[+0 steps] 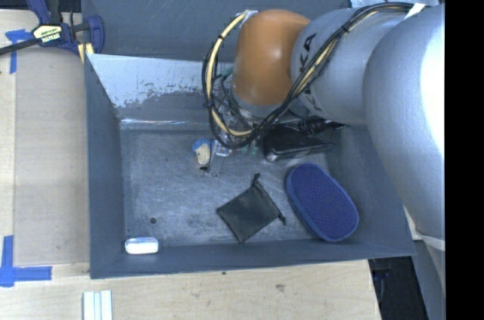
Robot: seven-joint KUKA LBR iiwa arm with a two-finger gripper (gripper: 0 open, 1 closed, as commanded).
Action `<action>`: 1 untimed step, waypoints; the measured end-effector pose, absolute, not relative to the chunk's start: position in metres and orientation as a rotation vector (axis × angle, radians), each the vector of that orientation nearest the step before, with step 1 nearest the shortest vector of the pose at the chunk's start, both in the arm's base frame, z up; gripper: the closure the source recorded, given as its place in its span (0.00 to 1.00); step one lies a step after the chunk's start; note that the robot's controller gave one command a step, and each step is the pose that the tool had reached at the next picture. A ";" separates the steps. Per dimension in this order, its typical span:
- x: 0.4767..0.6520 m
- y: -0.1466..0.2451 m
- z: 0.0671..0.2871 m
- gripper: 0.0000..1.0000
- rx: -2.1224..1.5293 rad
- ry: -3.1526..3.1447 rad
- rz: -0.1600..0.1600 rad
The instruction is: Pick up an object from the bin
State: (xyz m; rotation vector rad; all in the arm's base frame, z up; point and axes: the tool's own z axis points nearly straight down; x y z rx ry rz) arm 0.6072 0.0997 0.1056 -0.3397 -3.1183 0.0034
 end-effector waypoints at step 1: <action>0.589 0.097 0.068 0.00 -0.435 -3.110 0.000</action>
Offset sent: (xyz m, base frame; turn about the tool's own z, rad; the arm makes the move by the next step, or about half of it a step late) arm -0.0181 -0.0018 -0.0356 0.0618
